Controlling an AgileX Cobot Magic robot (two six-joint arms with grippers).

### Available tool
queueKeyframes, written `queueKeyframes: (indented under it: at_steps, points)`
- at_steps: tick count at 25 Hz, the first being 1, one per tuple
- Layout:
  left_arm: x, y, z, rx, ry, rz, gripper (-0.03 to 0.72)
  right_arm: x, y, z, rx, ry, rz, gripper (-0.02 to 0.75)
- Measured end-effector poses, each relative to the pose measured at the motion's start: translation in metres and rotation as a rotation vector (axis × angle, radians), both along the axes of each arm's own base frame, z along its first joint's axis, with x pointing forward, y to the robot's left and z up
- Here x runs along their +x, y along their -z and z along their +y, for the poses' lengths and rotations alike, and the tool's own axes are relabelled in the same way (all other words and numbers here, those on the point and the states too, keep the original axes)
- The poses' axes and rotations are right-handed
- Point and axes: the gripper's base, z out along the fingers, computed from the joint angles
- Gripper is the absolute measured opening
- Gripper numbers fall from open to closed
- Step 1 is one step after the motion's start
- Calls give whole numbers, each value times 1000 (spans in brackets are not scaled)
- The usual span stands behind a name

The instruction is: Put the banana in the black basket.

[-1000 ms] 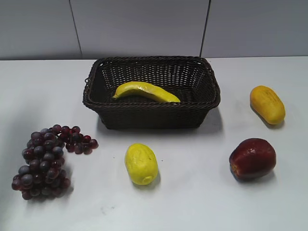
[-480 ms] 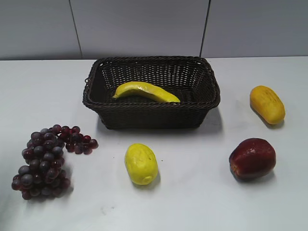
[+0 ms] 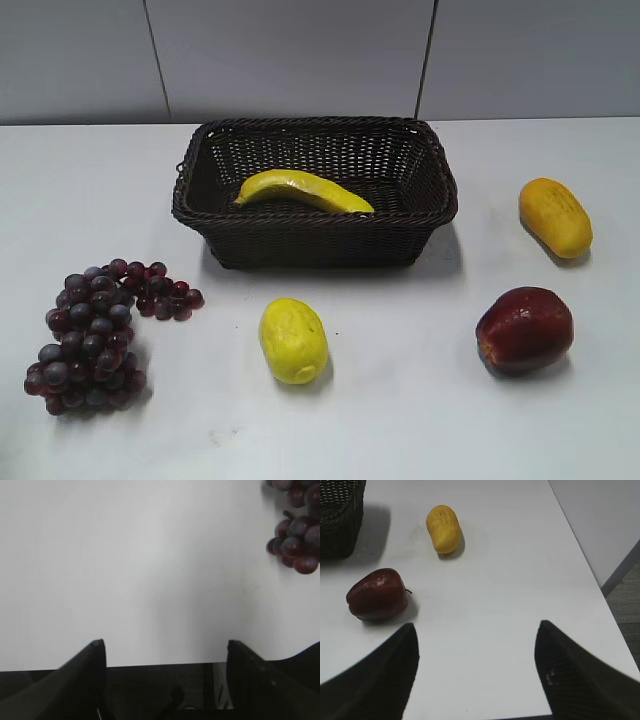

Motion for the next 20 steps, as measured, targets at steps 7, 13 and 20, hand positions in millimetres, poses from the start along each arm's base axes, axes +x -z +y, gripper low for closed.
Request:
queueKeyframes:
  at_steps: [7,13,20]
  points:
    - [-41,10,-1,1,-1,-62,555,0,0,0,0,0,0,552]
    - [-66,27,-2,0,-1,-76,555,0,0,0,0,0,0,552]
    - [-81,24,-3,4,-5,-215,554,0,0,0,0,0,0,552]
